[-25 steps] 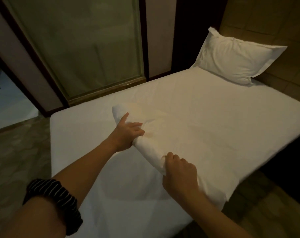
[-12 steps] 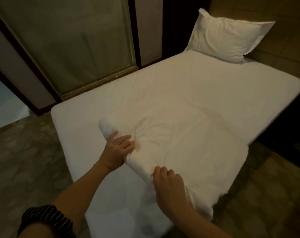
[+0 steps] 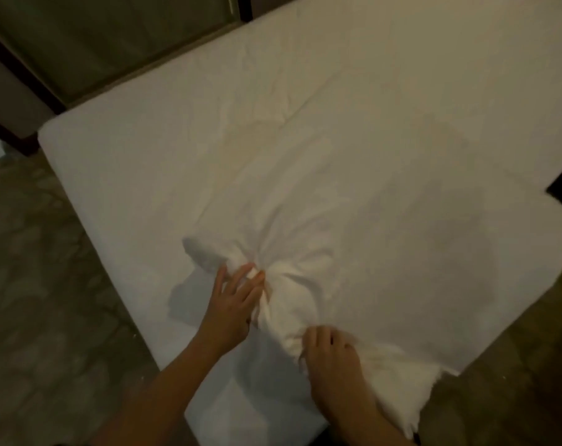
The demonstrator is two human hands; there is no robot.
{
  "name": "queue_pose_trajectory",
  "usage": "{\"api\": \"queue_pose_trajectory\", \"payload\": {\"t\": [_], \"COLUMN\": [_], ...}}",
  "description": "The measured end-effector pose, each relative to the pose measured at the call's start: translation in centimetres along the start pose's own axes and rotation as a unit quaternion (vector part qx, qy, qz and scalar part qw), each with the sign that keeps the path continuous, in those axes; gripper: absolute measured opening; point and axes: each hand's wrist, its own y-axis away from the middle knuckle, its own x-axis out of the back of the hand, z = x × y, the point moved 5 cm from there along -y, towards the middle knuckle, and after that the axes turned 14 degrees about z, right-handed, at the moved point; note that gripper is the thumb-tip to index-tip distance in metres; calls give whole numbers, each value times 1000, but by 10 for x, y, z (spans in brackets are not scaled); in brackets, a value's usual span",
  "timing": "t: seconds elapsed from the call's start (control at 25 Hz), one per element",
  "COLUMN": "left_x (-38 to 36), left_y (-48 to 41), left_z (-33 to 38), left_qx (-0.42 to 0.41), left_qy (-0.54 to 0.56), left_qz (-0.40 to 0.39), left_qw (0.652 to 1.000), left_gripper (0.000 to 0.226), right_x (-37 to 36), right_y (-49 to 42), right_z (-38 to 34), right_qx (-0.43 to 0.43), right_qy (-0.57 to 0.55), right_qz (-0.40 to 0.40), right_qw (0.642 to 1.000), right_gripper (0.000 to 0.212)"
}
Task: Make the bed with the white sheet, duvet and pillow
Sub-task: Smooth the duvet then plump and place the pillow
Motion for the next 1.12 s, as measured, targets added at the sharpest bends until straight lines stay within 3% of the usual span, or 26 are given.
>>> {"api": "queue_pose_trajectory", "payload": {"t": [0.12, 0.24, 0.36, 0.4, 0.48, 0.56, 0.64, 0.8, 0.92, 1.12], "left_x": [19, 31, 0, -13, -30, -33, -32, -34, -35, -50], "left_y": [-6, -50, -97, -108, -114, -111, -108, -109, -104, -103], "left_z": [-3, 11, 35, 35, 25, 14, 9, 12, 6, -20], "left_qx": [30, 197, 352, 361, 359, 358, 379, 418, 465, 555], "left_qy": [34, 28, -8, -30, -80, -114, -132, -139, -144, -159], "left_qz": [16, 72, 28, 12, 1, 16, 23, -8, -17, -82], "left_qw": [999, 977, 936, 932, 930, 927, 915, 898, 873, 813], "left_gripper": [36, 38, 54, 58, 63, 66, 68, 71, 72, 80], "right_x": [-4, -6, -15, -12, 1, 18, 31, 26, 11, -25], "right_y": [4, -4, -9, -10, -24, -47, -78, -172, -238, -254], "right_z": [1, -2, 5, 12, 38, 62, 76, 93, 103, 108], "right_qx": [-29, -74, -35, -20, -1, 40, 113, 174, 267, 298], "right_qy": [-18, -73, -129, -146, -164, -145, -108, -96, -1, 19], "right_qz": [-64, -137, -143, -123, -4, 89, 138, 118, 64, 25], "right_qw": [997, 985, 981, 981, 986, 985, 978, 973, 962, 954], "right_gripper": [69, 83, 75, 59, 35, 28, 36, 55, 69, 73]}}
